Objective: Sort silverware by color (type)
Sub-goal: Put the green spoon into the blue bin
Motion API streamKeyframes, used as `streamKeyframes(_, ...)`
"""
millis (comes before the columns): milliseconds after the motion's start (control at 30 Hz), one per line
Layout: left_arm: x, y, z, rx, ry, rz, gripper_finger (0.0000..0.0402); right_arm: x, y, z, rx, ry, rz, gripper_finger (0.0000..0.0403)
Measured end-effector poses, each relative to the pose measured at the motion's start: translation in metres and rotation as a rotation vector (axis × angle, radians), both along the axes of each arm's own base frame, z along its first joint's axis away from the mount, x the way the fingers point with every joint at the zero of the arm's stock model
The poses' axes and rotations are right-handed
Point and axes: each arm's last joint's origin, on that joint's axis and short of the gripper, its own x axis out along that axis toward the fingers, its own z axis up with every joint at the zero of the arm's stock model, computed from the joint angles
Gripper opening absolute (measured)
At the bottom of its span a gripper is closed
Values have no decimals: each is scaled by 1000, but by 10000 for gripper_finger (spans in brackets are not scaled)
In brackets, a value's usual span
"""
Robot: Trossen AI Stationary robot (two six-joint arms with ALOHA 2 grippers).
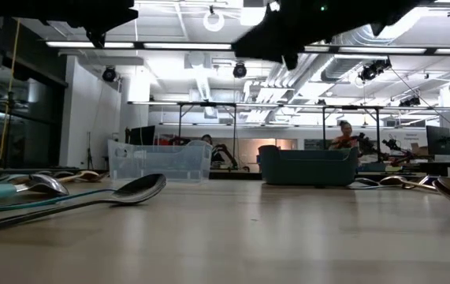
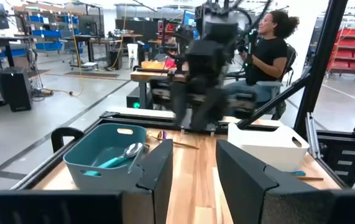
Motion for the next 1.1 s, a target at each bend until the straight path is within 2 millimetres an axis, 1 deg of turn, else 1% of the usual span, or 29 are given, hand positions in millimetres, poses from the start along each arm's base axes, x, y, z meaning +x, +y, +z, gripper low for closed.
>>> streamKeyframes(100,1,0,-1,16,6,0,115,-2,11,-2,-42,-136,41,110)
streamKeyframes(167,2,0,-2,25,16,1,115,-4,14,-1,-68,-183,55,110)
streamKeyframes(367,6,0,-5,36,40,1,115,-2,19,5,-93,-205,69,110)
streamKeyframes(533,10,0,-9,27,70,9,115,-2,18,4,-89,-199,68,110)
streamKeyframes(667,14,1,-11,69,84,22,115,-2,18,4,-86,-200,68,110)
streamKeyframes(733,16,2,-9,34,52,91,115,-2,18,4,-87,-198,68,110)
streamKeyframes(767,17,4,-7,-16,46,157,115,-2,18,4,-87,-198,68,110)
streamKeyframes(833,18,9,-4,-88,99,316,115,-2,18,4,-87,-198,68,110)
streamKeyframes(967,9,19,6,-166,386,570,115,-2,18,4,-86,-195,68,110)
streamKeyframes(1033,3,22,5,-247,513,668,115,-2,18,4,-86,-195,68,110)
streamKeyframes(1100,-4,23,-1,-312,626,748,115,-2,18,4,-86,-194,68,110)
